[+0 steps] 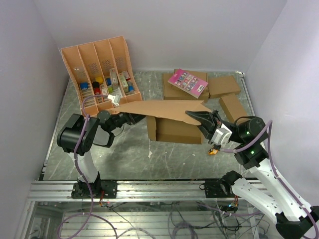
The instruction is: Fold the paper box
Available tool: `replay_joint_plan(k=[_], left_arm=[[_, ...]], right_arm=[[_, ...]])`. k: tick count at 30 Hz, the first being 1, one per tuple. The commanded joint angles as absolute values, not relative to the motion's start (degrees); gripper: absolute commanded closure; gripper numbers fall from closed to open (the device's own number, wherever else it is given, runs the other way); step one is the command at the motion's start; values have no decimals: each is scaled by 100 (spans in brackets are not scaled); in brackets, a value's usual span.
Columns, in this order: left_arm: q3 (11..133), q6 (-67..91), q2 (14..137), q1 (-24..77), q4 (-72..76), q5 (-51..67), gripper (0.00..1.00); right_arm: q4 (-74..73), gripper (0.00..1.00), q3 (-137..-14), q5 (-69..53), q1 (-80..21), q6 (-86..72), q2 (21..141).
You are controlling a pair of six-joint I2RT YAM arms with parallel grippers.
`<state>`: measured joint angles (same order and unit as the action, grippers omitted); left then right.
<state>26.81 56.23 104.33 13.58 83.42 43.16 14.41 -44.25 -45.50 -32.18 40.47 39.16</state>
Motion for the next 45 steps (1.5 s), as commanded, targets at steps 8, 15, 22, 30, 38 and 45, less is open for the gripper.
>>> replay_joint_plan(k=[8,15,22,30,38,45], left_arm=[[2472,5648,10520,1583,9874,4470,27],[2513,5883,10587,1630,9888,4672,45],[2242,6097,10336,1642,9896,4492,57],[2226,6012,10570,1985,9888,4434,48],[2394,5836,10846,2092,9896,4364,47],[1634,5330,9495,1350,9888,4847,45]], right_arm=[[1278,100,-4358,-4368,-3199,4350,3888],[1090,100,-4358,-4285,-3192,4515,3898],[933,100,-4344,-4229,-3190,4638,3903],[956,100,-4293,-4228,-3190,4605,3917],[801,100,-4359,-4246,-3190,4653,3922],[643,100,-4387,-4109,-3194,4784,3818]])
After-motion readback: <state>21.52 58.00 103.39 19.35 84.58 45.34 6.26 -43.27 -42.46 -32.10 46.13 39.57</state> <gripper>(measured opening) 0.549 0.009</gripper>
